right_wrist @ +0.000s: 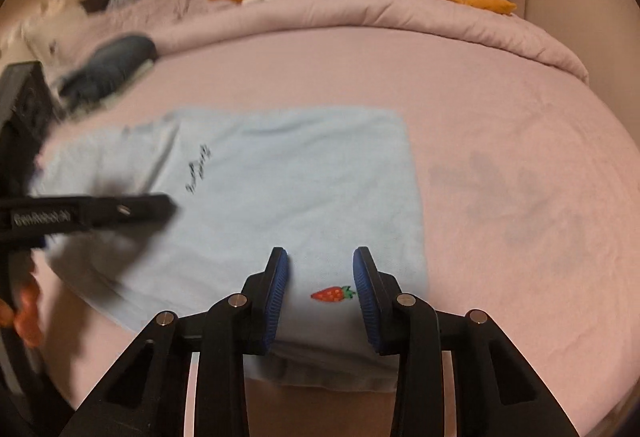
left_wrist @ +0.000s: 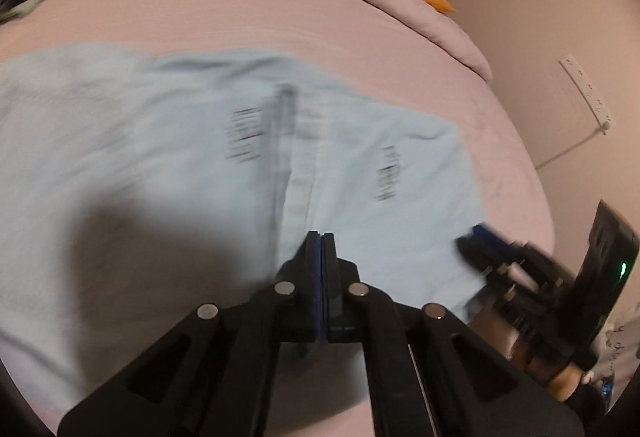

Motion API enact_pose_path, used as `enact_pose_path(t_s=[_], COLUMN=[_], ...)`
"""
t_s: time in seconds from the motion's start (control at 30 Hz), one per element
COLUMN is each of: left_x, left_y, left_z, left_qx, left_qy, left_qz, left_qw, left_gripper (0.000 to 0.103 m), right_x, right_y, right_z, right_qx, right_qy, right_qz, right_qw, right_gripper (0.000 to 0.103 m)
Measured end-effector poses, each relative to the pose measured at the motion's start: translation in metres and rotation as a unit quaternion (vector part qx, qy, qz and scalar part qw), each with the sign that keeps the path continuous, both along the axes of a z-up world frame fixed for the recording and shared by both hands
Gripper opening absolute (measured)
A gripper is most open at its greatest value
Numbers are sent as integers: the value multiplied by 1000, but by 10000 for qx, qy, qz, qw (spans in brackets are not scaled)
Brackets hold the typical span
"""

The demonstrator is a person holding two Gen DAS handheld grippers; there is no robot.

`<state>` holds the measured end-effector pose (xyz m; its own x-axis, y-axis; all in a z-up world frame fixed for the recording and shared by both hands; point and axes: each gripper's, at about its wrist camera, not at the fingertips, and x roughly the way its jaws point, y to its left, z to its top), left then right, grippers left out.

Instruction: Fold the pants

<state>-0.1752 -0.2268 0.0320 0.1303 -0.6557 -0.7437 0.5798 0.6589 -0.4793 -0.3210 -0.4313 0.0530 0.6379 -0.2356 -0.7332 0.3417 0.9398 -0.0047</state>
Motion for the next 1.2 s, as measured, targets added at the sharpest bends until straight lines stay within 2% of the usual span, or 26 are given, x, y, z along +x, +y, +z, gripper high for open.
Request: enact_pose_path(t_s=[0.07, 0.17, 0.3, 0.4, 0.43, 0.5, 0.6, 0.7, 0.8, 0.93, 1.1, 1.2], left_x=[-2, -8, -2, -5, -6, -6, -5, -5, -6, -6, -8, -6], left_y=[14, 11, 15, 20, 20, 21, 24, 32, 29, 27, 28, 24], left_z=[0, 2, 1, 1, 2, 2, 0, -2, 0, 1, 3, 2], left_qx=[-124, 2, -117, -190, -218, -271, -319, -421, -423, -423, -378, -372], left_qy=[61, -115, 52, 68, 91, 133, 169, 244, 236, 260, 216, 215], left_qz=[52, 24, 60, 35, 36, 30, 23, 29, 26, 12, -3, -3], left_qw=[9999, 9999, 9999, 9998, 9997, 9995, 9993, 9988, 9988, 9988, 9991, 9991], left_gripper=[3, 2, 3, 3, 3, 3, 3, 3, 3, 3, 3, 3], right_x=[1, 0, 17, 49, 61, 89, 128, 143, 143, 133, 83, 49], right_y=[5, 14, 33, 54, 58, 70, 79, 82, 73, 60, 65, 72], right_z=[4, 14, 31, 30, 30, 22, 6, 7, 7, 9, 23, 14], right_qx=[-94, -231, 81, 243, 192, 21, -118, -123, 157, 814, 566, 354], right_qy=[23, -15, -349, -308, -242, 20, 493, 526, 493, 323, 95, 293], right_qz=[35, 24, 678, 1239, 1353, 1571, 1625, 1589, 1545, 1327, 1306, 1334], right_qw=[9999, 9997, 9971, 9915, 9903, 9876, 9854, 9858, 9866, 9873, 9898, 9900], right_gripper=[38, 38, 38, 36, 34, 22, 17, 13, 13, 13, 13, 13])
